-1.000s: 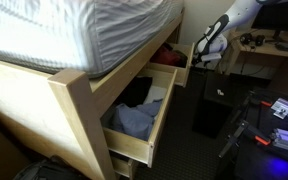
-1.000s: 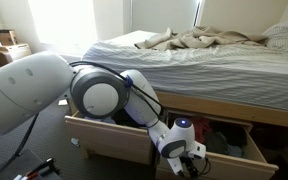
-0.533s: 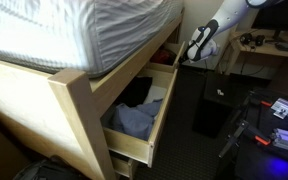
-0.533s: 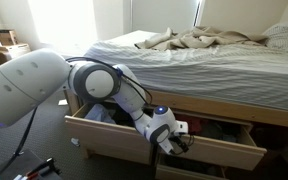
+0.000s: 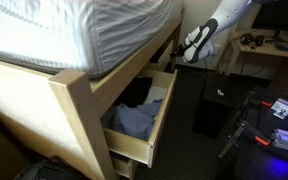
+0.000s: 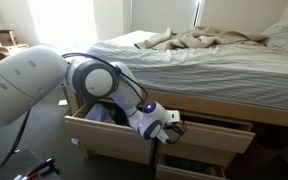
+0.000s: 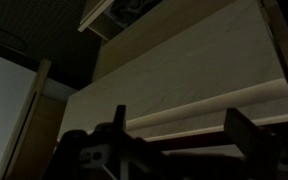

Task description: Pick up the orange cloth from the first drawer, put it in the second drawer on the right and close the second drawer.

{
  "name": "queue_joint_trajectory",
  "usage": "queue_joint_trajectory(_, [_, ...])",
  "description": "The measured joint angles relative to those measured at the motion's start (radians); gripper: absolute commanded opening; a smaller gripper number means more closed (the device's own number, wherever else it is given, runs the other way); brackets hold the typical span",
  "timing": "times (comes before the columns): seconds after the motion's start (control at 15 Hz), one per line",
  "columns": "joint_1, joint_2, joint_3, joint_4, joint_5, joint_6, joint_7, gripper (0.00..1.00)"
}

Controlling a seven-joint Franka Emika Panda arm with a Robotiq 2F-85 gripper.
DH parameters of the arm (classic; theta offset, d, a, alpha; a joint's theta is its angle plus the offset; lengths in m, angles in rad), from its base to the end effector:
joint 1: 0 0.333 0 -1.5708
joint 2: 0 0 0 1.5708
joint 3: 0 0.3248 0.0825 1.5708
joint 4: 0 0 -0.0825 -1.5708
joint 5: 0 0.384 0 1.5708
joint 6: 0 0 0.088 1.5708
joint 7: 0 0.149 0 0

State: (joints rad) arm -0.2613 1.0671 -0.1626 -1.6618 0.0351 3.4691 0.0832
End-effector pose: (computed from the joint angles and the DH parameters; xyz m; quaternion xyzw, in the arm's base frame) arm 0.6647 -0.2824 0.0557 0.9098 -0.1870 0.3532 0.1116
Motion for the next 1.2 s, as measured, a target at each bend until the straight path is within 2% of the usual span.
queue_joint_trajectory(1.2, [0.010,0.013,-0.001,0.000,0.003,0.000,0.000,1.00])
